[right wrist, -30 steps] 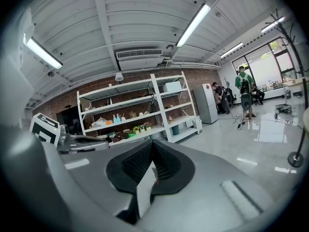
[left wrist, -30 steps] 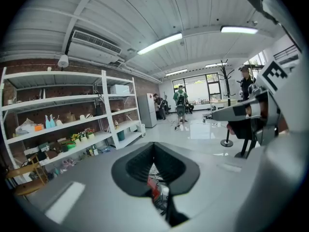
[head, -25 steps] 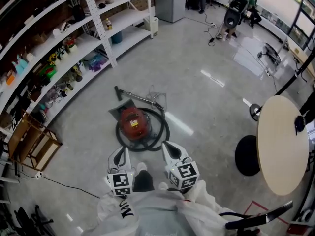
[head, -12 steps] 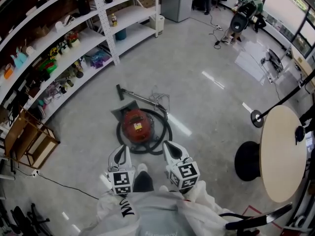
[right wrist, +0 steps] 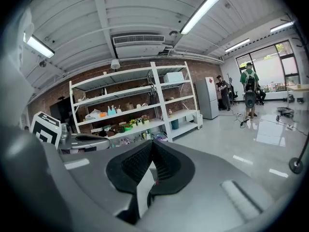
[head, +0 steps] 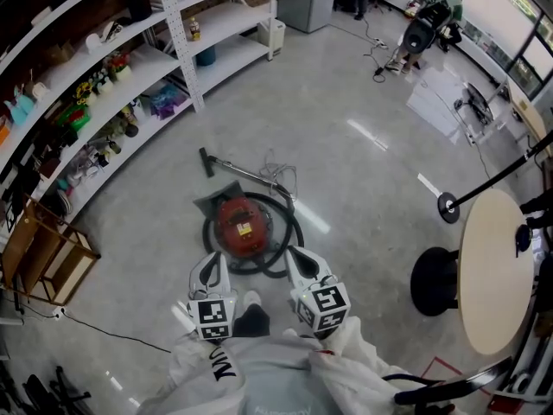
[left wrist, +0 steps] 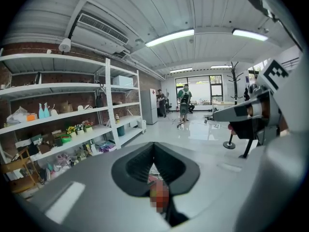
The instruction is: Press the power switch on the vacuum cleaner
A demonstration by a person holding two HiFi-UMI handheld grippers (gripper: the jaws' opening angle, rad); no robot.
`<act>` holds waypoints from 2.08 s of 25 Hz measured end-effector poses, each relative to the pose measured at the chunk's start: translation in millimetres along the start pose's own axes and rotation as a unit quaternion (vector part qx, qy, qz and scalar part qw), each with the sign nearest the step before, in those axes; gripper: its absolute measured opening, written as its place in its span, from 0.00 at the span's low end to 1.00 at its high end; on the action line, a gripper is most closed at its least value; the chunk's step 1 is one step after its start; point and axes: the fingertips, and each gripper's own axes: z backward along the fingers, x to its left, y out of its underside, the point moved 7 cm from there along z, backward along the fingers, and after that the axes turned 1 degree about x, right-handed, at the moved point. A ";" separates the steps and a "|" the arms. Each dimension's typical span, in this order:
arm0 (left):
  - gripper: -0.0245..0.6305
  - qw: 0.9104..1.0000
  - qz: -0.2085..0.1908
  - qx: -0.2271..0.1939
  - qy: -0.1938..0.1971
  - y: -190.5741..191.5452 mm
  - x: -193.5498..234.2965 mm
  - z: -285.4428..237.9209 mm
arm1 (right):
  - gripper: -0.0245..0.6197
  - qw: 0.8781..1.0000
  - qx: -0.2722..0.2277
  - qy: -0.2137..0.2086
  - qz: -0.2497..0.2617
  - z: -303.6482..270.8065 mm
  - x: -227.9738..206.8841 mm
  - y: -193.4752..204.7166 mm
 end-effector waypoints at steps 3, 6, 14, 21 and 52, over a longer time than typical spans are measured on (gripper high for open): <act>0.04 1.000 0.002 -0.001 0.006 -2.1 11.9 -9.4 | 0.04 1.000 0.002 0.006 0.002 -12.8 2.8 -5.4; 0.04 1.000 0.004 -0.002 0.011 -3.1 24.8 -17.1 | 0.04 1.000 0.003 0.009 0.005 -26.5 6.9 -10.8; 0.04 1.000 0.009 -0.006 0.015 -1.5 57.3 -33.4 | 0.04 1.000 0.001 0.019 0.012 -55.3 18.9 -20.0; 0.04 1.000 0.016 -0.005 0.022 2.3 67.9 -38.5 | 0.04 1.000 0.006 0.024 0.016 -65.4 25.7 -22.4; 0.04 0.998 0.037 0.044 0.002 7.4 66.7 -72.1 | 0.04 0.999 0.043 -0.011 0.006 -107.2 -5.1 -28.5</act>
